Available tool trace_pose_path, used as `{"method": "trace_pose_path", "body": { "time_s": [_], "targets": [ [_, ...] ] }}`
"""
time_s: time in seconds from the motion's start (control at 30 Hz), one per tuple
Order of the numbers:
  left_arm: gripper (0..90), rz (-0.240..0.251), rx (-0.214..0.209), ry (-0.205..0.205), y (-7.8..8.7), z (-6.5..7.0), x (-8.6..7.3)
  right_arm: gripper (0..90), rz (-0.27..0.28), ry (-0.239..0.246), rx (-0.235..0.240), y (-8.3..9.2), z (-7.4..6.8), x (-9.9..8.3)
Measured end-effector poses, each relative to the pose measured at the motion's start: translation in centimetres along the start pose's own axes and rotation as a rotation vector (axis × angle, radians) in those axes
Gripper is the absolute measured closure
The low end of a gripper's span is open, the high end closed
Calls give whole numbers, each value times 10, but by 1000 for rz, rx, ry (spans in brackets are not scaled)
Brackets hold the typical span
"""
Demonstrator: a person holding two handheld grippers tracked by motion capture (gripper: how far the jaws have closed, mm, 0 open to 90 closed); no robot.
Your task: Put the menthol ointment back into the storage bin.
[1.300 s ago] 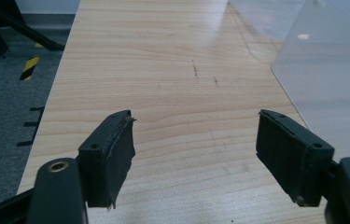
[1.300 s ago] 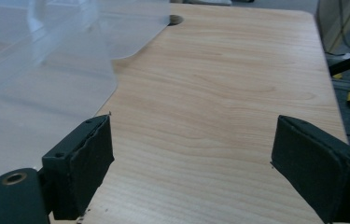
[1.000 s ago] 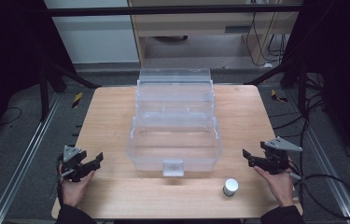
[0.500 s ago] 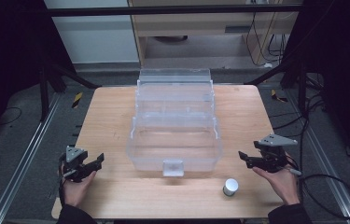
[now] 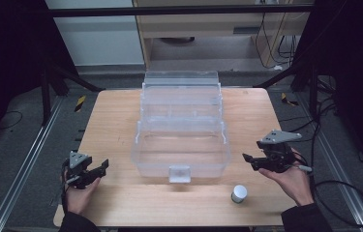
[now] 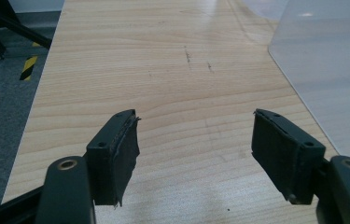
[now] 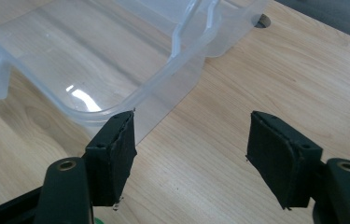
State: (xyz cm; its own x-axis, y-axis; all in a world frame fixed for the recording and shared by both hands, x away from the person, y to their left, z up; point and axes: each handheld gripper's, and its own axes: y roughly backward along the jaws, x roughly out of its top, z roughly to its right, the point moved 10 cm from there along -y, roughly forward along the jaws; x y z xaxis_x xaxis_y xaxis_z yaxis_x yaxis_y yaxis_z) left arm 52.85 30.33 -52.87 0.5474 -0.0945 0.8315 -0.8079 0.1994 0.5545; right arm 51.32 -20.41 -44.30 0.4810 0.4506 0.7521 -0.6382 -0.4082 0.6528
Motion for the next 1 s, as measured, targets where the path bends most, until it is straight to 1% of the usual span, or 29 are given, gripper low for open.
{"method": "trace_pose_path", "body": {
  "time_s": [0.07, 0.13, 0.2, 0.23, 0.37, 0.53, 0.57, 0.6, 0.63, 0.73, 0.8, 0.83, 1.0],
  "targets": [
    [314, 1, -1, 1, 0, 0, 0, 335, 1, 4, 3, 0, -1, 1],
    [314, -2, 0, -1, 0, 0, 0, 337, -21, 18, 17, 1, -5, 2],
    [315, -2, 0, -2, 0, 0, 0, 338, -29, 24, 21, 1, -7, 2],
    [316, -2, 0, -2, 0, 0, 0, 337, -46, 33, 30, 2, -9, 3],
    [316, -3, -1, -1, 0, 0, 0, 335, -63, 58, 45, 2, -14, 3],
    [317, -5, 0, -2, 0, 0, -1, 338, -117, 81, 72, 2, -21, -1],
    [317, -5, 0, -2, 0, 0, -1, 338, -117, 81, 72, 2, -21, -1],
    [317, -6, -1, -3, 0, 0, -1, 338, -134, 99, 86, 1, -25, -2],
    [317, -7, -3, -4, -1, 1, -1, 338, -143, 100, 91, 1, -27, -3],
    [317, -10, -4, -3, -1, 1, -1, 336, -171, 128, 110, -1, -33, -6],
    [317, -10, -4, -4, -1, 1, -1, 336, -178, 132, 116, -1, -35, -7],
    [317, -11, -4, -3, -1, 1, -1, 333, -194, 144, 126, -3, -38, -9],
    [317, -13, -5, -3, -1, 1, -1, 317, -236, 180, 153, -6, -47, -16]
  ]
}}
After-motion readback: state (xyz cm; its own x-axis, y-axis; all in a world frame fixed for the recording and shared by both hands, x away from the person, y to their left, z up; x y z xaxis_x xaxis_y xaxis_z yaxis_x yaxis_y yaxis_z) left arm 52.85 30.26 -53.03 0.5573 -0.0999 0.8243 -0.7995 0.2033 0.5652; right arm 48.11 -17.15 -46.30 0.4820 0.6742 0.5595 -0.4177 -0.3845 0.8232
